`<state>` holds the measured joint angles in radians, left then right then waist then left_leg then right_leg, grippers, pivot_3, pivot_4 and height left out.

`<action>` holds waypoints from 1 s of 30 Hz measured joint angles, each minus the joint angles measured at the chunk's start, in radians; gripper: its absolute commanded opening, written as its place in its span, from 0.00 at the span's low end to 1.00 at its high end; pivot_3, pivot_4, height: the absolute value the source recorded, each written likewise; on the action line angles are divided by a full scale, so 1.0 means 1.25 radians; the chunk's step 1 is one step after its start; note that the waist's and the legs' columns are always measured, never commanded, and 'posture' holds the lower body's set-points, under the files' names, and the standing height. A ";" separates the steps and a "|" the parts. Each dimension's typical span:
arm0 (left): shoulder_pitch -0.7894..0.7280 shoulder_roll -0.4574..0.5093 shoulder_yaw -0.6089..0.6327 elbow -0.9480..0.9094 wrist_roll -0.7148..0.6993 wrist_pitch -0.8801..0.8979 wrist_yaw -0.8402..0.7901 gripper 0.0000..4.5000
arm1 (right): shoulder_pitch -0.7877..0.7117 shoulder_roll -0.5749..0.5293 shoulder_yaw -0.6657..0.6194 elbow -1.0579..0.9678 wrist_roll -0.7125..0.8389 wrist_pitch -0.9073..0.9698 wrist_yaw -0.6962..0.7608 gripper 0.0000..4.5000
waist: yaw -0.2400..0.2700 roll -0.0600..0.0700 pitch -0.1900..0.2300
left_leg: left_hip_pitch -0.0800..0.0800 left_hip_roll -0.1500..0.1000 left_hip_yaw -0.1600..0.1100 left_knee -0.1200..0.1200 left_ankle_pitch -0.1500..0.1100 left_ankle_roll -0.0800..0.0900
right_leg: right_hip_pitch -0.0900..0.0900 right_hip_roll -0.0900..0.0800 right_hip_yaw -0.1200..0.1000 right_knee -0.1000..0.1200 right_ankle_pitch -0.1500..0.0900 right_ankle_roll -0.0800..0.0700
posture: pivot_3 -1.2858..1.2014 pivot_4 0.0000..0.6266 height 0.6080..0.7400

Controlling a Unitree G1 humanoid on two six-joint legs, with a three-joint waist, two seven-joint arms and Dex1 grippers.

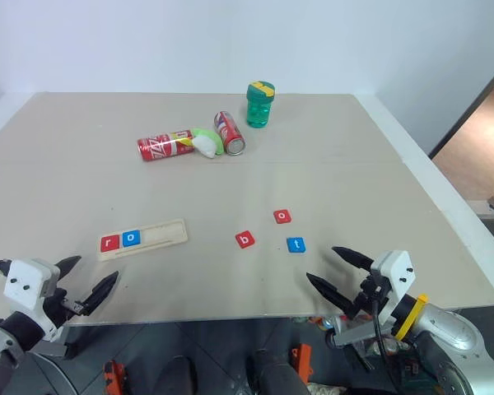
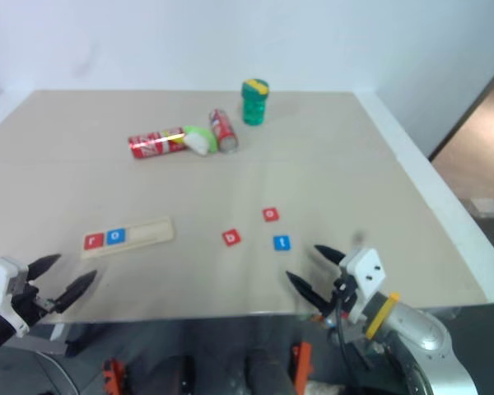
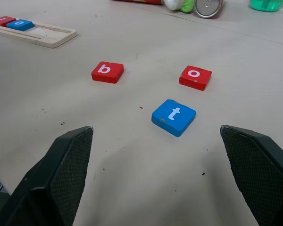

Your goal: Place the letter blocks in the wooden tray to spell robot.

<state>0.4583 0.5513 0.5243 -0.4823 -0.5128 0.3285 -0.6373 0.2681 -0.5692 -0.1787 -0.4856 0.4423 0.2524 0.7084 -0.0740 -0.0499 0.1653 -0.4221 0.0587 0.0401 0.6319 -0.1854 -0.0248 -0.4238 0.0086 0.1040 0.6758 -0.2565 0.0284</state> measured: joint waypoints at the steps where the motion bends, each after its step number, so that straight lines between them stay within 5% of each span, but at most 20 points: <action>1: 0.000 0.000 0.000 0.000 0.000 0.000 0.000 1.00 | 0.000 0.000 0.000 0.000 0.000 0.000 0.000 0.99 | 0.000 0.000 0.000 | 0.000 0.000 0.000 0.000 0.000 0.000 | 0.000 0.000 0.000 0.000 0.000 0.000 | 0.52 0.24 1.00; 15: -0.053 0.015 0.008 -0.042 -0.007 0.055 0.056 1.00 | -0.068 -0.017 0.007 -0.035 0.005 0.067 -0.023 0.99 | 0.001 0.000 0.000 | -0.002 -0.002 0.001 0.000 -0.001 -0.001 | 0.003 0.002 -0.002 -0.001 0.000 0.000 | 0.52 0.24 1.00; 22: -0.369 0.233 -0.173 0.243 0.067 -0.038 -0.201 1.00 | -0.295 -0.060 0.121 0.057 0.018 0.061 0.138 0.99 | 0.000 0.000 0.001 | 0.000 -0.003 0.002 0.000 0.001 0.001 | 0.001 0.003 -0.004 -0.001 0.002 -0.003 | 0.52 0.24 1.00; 30: -0.664 0.291 -0.381 0.570 0.164 -0.143 -0.486 1.00 | -0.483 -0.056 0.207 0.251 -0.023 0.010 0.263 0.99 | 0.002 0.000 0.001 | -0.007 -0.003 0.003 0.000 -0.004 0.002 | -0.003 0.004 -0.004 0.003 0.002 0.001 | 0.52 0.24 1.00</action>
<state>-0.3720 0.9150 0.0474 0.2298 -0.3073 0.1496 -1.2448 -0.3351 -0.6390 0.0797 -0.1722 0.4131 0.2650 1.0369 -0.0716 -0.0494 0.1667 -0.4311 0.0556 0.0436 0.6315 -0.1902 -0.0228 -0.4279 0.0134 0.0987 0.6802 -0.2539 0.0302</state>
